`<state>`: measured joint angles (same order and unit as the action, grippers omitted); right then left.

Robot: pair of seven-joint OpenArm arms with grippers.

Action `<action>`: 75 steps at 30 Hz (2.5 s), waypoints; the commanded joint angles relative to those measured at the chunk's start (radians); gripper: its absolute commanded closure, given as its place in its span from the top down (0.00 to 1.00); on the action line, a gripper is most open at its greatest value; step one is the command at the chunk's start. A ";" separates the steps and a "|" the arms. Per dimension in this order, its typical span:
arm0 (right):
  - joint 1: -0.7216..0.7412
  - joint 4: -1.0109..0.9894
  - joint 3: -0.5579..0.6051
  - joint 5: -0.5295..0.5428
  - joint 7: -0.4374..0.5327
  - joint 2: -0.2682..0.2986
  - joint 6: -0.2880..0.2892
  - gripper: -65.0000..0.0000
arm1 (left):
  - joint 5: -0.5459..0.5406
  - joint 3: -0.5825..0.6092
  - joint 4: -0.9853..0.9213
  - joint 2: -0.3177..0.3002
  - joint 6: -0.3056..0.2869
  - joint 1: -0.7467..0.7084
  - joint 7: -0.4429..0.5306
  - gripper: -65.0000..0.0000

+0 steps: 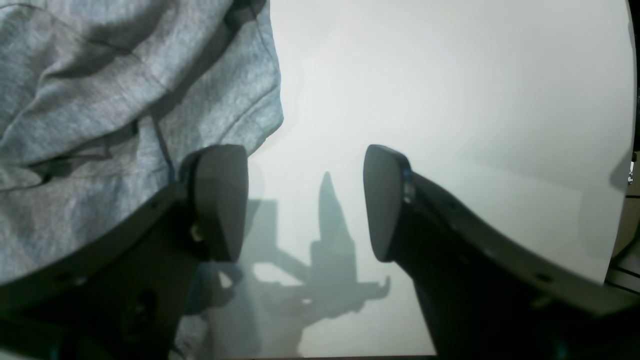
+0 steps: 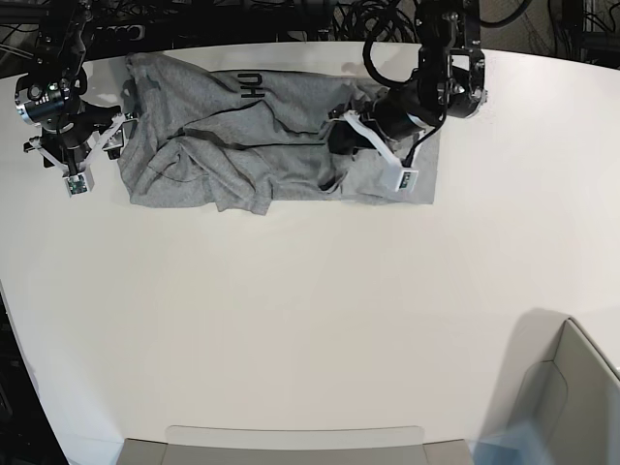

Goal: Fold the T-shirt properly
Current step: 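Fold the shirt end with the left gripper toward the right gripper, then fold the shirt end with the right gripper toward the left gripper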

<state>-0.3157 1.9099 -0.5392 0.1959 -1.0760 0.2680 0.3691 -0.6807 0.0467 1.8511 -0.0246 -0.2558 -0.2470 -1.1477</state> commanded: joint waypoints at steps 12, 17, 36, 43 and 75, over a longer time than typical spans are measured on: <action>0.010 0.020 -0.005 0.009 0.018 0.014 0.001 0.56 | -0.087 0.026 0.046 -0.002 0.097 0.042 0.001 0.29; 0.010 0.020 -0.005 0.009 0.018 0.017 0.001 0.56 | -0.093 0.023 0.046 -0.005 0.069 0.045 0.010 0.20; 0.020 0.036 -0.069 0.228 0.013 0.014 0.001 0.56 | -0.153 -0.327 0.183 -0.042 -0.081 -0.045 0.137 0.13; 0.016 -0.186 -0.183 0.552 0.013 0.024 0.087 0.56 | -0.152 -0.342 0.177 -0.087 -0.081 -0.045 0.137 0.13; 0.091 -0.408 0.051 0.422 0.016 -0.123 0.232 0.44 | -0.150 -0.334 0.149 -0.087 -0.083 -0.053 0.137 0.13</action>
<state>-0.2195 1.5021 -0.4908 0.6609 -1.0176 0.1406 0.5999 -0.8131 -0.2863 1.9846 -0.1036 -0.3305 -0.3019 -1.0298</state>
